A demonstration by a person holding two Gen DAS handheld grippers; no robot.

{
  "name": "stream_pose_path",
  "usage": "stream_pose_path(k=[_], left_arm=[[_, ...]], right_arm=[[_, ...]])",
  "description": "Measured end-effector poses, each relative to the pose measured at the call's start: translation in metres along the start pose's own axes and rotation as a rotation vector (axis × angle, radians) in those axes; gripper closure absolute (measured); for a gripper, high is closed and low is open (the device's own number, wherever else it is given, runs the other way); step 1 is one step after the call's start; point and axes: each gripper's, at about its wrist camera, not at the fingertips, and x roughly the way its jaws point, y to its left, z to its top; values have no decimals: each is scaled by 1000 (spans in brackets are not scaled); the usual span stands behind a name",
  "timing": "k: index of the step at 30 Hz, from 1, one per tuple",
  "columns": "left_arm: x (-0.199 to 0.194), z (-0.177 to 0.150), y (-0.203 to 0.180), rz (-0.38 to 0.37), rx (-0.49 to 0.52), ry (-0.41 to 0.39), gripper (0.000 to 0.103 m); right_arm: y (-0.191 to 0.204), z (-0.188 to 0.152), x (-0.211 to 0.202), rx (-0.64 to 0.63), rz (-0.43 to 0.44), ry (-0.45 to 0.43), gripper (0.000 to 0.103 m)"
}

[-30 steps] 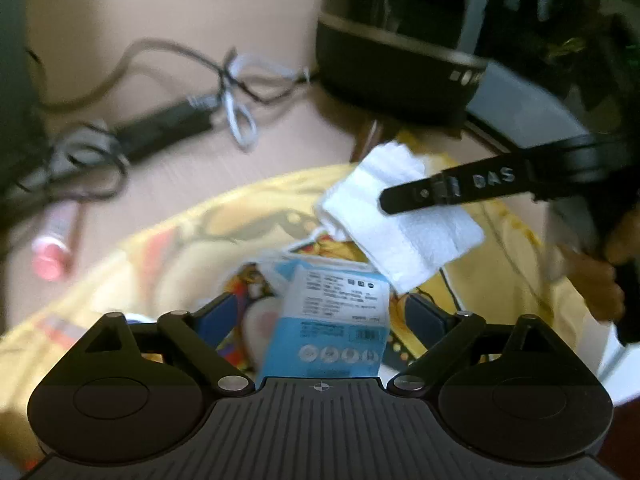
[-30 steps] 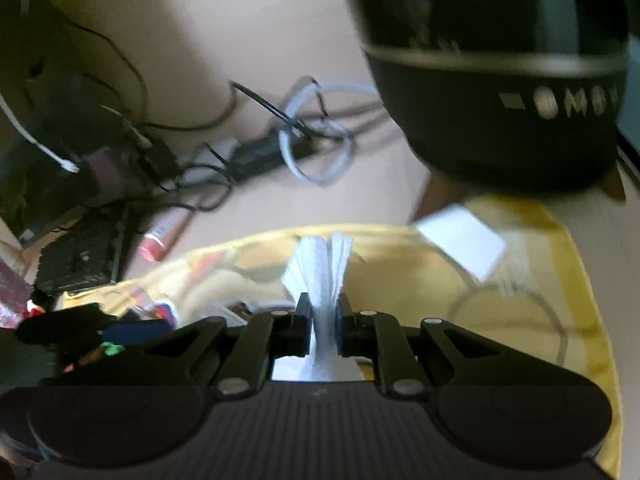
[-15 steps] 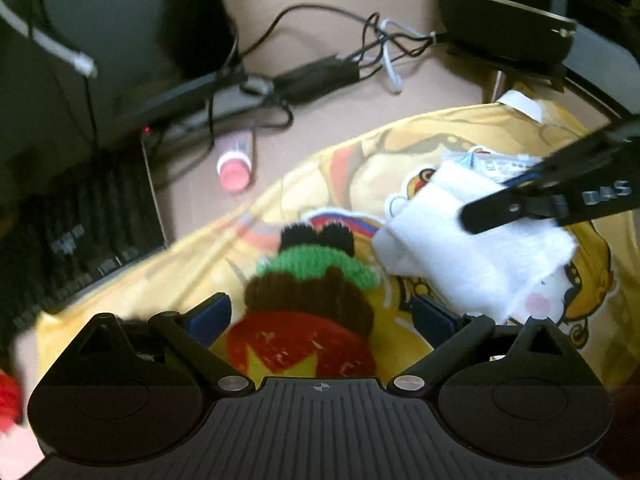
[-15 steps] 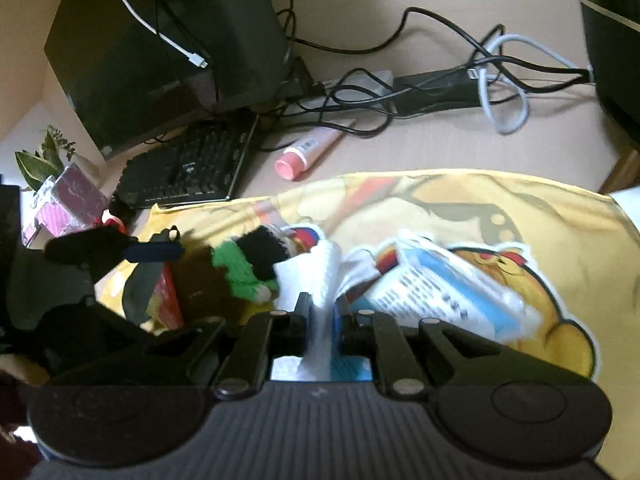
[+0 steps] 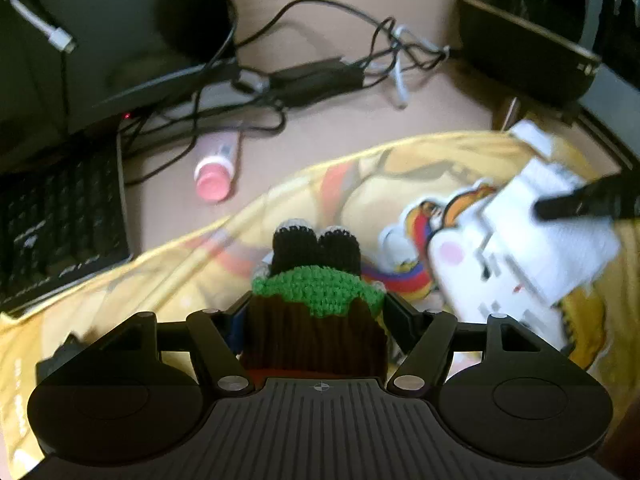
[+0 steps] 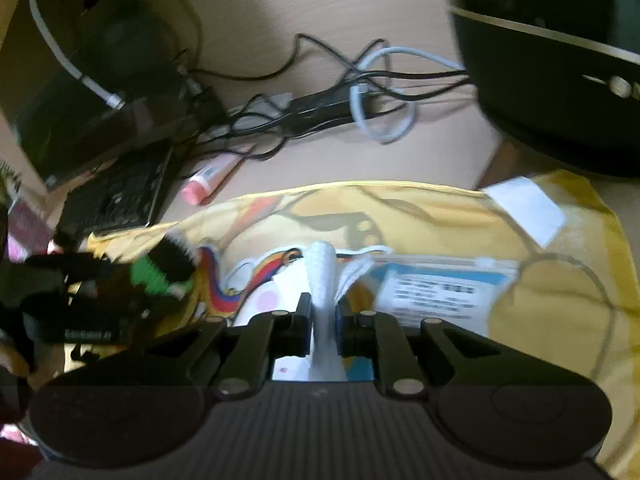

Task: Clean container
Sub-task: 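Wipe the crocheted doll in the left tool with the right tool's tissue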

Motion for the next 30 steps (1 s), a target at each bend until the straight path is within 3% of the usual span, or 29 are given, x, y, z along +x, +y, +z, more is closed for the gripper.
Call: stream_pose_path(k=[4, 6, 8, 10, 12, 13, 14, 15, 16, 20, 23, 24, 26, 28, 30], left_arm=[[2, 6, -13, -38, 14, -14, 30], [4, 5, -17, -37, 22, -14, 29], [3, 4, -16, -46, 9, -13, 27], [-2, 1, -12, -48, -6, -17, 20], [-10, -2, -7, -54, -13, -29, 14], [-16, -4, -4, -61, -14, -35, 12], [-22, -7, -1, -68, -13, -42, 9], [-28, -10, 0, -74, -10, -48, 9], [-33, -14, 1, -75, -6, -52, 9], [-39, -24, -1, -71, 16, -44, 9], [-29, -26, -8, -75, 32, -14, 8], [-26, -27, -11, -72, 41, -8, 7], [-23, -28, -17, -54, 72, -7, 4], [-22, -29, -20, -44, 92, -4, 4], [-22, -30, -18, -51, 81, 3, 3]], right_arm=[[20, -7, 15, -71, 8, 36, 88], [29, -11, 21, -123, -22, 38, 79], [36, -12, 26, -183, -70, 25, 58], [41, -11, 31, -227, -114, 17, 51], [44, -11, 37, -268, -129, 20, 52], [45, -11, 39, -284, -131, 21, 58], [45, -11, 40, -288, -122, 22, 75], [45, -11, 41, -291, -112, 23, 85], [44, -9, 40, -274, -90, 26, 91], [50, 9, 29, -191, 15, -8, 91], [63, 30, 20, -72, 285, -9, 91], [65, 36, 23, 8, 422, 15, 91], [73, 40, 35, 70, 578, 62, 91], [86, 35, 49, 10, 555, 84, 91], [97, 25, 57, -103, 447, 80, 91]])
